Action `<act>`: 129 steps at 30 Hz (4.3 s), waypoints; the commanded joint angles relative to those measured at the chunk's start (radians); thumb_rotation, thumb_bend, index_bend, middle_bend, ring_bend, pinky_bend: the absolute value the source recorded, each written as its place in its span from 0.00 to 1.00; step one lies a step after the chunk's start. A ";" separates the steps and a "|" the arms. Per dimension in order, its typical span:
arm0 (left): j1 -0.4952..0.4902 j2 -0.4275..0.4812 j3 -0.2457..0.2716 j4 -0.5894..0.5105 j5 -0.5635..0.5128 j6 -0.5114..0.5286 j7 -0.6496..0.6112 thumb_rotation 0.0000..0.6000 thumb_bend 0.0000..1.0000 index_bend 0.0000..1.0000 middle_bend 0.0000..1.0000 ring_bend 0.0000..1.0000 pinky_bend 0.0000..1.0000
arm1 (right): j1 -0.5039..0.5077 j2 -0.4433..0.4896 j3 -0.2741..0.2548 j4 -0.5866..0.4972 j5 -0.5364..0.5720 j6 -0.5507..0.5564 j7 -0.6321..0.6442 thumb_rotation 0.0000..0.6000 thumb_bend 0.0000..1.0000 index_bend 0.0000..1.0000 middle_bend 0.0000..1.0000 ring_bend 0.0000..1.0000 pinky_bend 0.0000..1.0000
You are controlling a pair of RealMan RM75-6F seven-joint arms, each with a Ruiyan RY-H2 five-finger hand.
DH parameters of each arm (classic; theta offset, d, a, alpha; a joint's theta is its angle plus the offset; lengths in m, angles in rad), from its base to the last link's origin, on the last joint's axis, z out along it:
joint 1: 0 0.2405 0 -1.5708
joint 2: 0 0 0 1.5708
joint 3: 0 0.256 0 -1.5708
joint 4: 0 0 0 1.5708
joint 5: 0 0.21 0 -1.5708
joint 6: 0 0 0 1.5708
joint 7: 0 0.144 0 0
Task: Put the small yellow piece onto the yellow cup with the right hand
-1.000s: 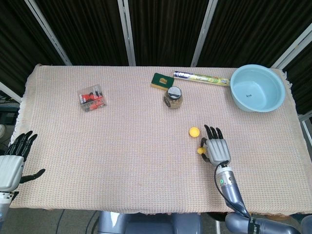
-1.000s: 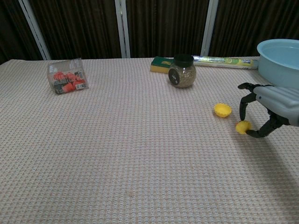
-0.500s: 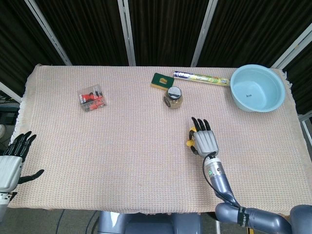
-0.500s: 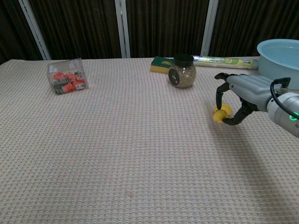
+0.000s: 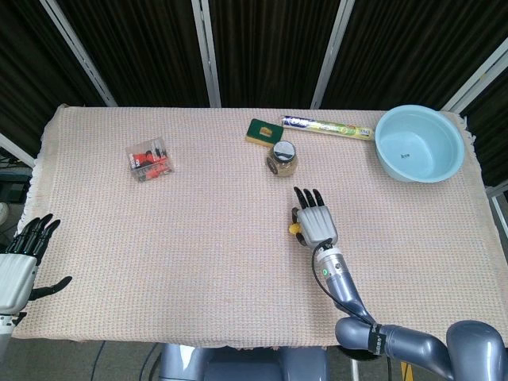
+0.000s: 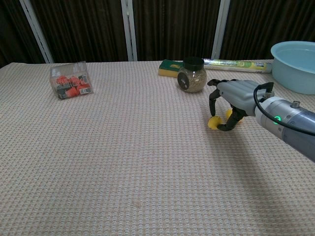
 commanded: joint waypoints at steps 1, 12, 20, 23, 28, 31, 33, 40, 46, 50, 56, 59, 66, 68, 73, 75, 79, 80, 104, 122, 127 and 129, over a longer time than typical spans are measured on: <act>-0.004 0.004 0.002 -0.006 -0.001 -0.009 -0.003 1.00 0.00 0.00 0.00 0.00 0.20 | 0.014 0.012 0.020 0.001 0.006 -0.001 0.002 1.00 0.24 0.50 0.00 0.00 0.00; -0.006 0.010 0.005 -0.019 -0.003 -0.016 -0.003 1.00 0.00 0.00 0.00 0.00 0.20 | 0.024 0.045 0.026 -0.008 0.029 0.005 0.006 1.00 0.24 0.50 0.00 0.00 0.00; -0.008 0.011 0.007 -0.024 -0.002 -0.019 0.001 1.00 0.00 0.00 0.00 0.00 0.20 | 0.028 0.040 0.026 0.016 0.042 0.004 0.026 1.00 0.24 0.50 0.00 0.00 0.00; -0.009 0.013 0.009 -0.026 0.001 -0.021 0.003 1.00 0.00 0.00 0.00 0.00 0.20 | 0.036 0.037 0.028 0.031 0.043 -0.002 0.033 1.00 0.24 0.50 0.00 0.00 0.00; -0.012 0.015 0.012 -0.030 0.005 -0.026 0.004 1.00 0.00 0.00 0.00 0.00 0.20 | 0.043 0.031 0.030 0.067 0.048 -0.017 0.062 1.00 0.24 0.50 0.00 0.00 0.00; -0.014 0.016 0.012 -0.033 0.004 -0.032 0.003 1.00 0.00 0.00 0.00 0.00 0.20 | 0.042 0.029 0.024 0.086 0.046 -0.021 0.076 1.00 0.24 0.50 0.00 0.00 0.00; -0.016 0.018 0.013 -0.035 0.002 -0.035 0.004 1.00 0.00 0.00 0.00 0.00 0.20 | 0.040 0.028 0.020 0.094 0.044 -0.022 0.086 1.00 0.24 0.50 0.00 0.00 0.00; -0.018 0.019 0.013 -0.039 -0.001 -0.041 0.003 1.00 0.00 0.00 0.00 0.00 0.20 | 0.032 0.023 0.008 0.113 0.041 -0.022 0.108 1.00 0.24 0.50 0.00 0.00 0.00; -0.020 0.020 0.013 -0.041 -0.001 -0.042 0.002 1.00 0.00 0.00 0.00 0.00 0.20 | 0.027 0.027 0.006 0.109 0.039 -0.014 0.113 1.00 0.24 0.50 0.00 0.00 0.00; -0.020 0.021 0.013 -0.042 0.000 -0.040 0.003 1.00 0.00 0.00 0.00 0.00 0.20 | 0.025 0.030 0.005 0.104 0.039 -0.010 0.111 1.00 0.24 0.50 0.00 0.00 0.00; -0.020 0.021 0.014 -0.042 0.003 -0.039 0.003 1.00 0.00 0.00 0.00 0.00 0.20 | 0.023 0.028 0.001 0.105 0.042 -0.011 0.110 1.00 0.24 0.50 0.00 0.00 0.00; -0.020 0.020 0.015 -0.042 0.004 -0.039 0.001 1.00 0.00 0.00 0.00 0.00 0.21 | 0.022 0.025 -0.001 0.111 0.044 -0.014 0.112 1.00 0.24 0.50 0.00 0.00 0.00; -0.022 0.022 0.016 -0.041 0.004 -0.042 -0.003 1.00 0.00 0.00 0.00 0.00 0.21 | 0.019 0.019 -0.008 0.130 0.045 -0.022 0.124 1.00 0.24 0.50 0.00 0.00 0.00; -0.022 0.022 0.016 -0.042 0.005 -0.042 -0.002 1.00 0.00 0.00 0.00 0.00 0.21 | 0.019 0.018 -0.007 0.136 0.043 -0.024 0.129 1.00 0.24 0.50 0.00 0.00 0.00; -0.023 0.022 0.017 -0.044 0.004 -0.045 0.000 1.00 0.00 0.00 0.00 0.00 0.21 | 0.020 0.020 -0.004 0.146 0.039 -0.028 0.140 1.00 0.24 0.50 0.00 0.00 0.00; -0.023 0.022 0.018 -0.046 0.003 -0.046 0.000 1.00 0.00 0.00 0.00 0.00 0.21 | 0.021 0.023 -0.002 0.148 0.037 -0.029 0.144 1.00 0.24 0.50 0.00 0.00 0.00; -0.024 0.023 0.018 -0.048 0.004 -0.047 0.005 1.00 0.00 0.00 0.00 0.00 0.21 | 0.022 0.030 0.002 0.150 0.035 -0.031 0.148 1.00 0.24 0.50 0.00 0.00 0.00; -0.024 0.023 0.018 -0.048 0.004 -0.047 0.006 1.00 0.00 0.00 0.00 0.00 0.21 | 0.021 0.031 0.003 0.149 0.036 -0.031 0.149 1.00 0.24 0.50 0.00 0.00 0.00; -0.023 0.024 0.019 -0.050 0.004 -0.044 0.005 1.00 0.00 0.00 0.00 0.00 0.21 | 0.007 0.039 -0.015 0.149 0.018 -0.040 0.177 1.00 0.09 0.35 0.00 0.00 0.00; -0.013 0.023 0.020 -0.037 -0.005 -0.034 0.002 1.00 0.00 0.00 0.00 0.00 0.21 | -0.188 0.483 -0.192 -0.360 -0.144 0.083 0.160 1.00 0.00 0.09 0.00 0.00 0.00; -0.002 0.018 0.020 -0.034 -0.002 -0.016 0.039 1.00 0.00 0.00 0.00 0.00 0.21 | -0.322 0.671 -0.289 -0.534 -0.200 0.213 0.172 1.00 0.00 0.09 0.00 0.00 0.00; 0.001 0.017 0.021 -0.037 -0.003 -0.013 0.055 1.00 0.00 0.00 0.00 0.00 0.21 | -0.371 0.714 -0.325 -0.559 -0.246 0.259 0.205 1.00 0.00 0.09 0.00 0.00 0.00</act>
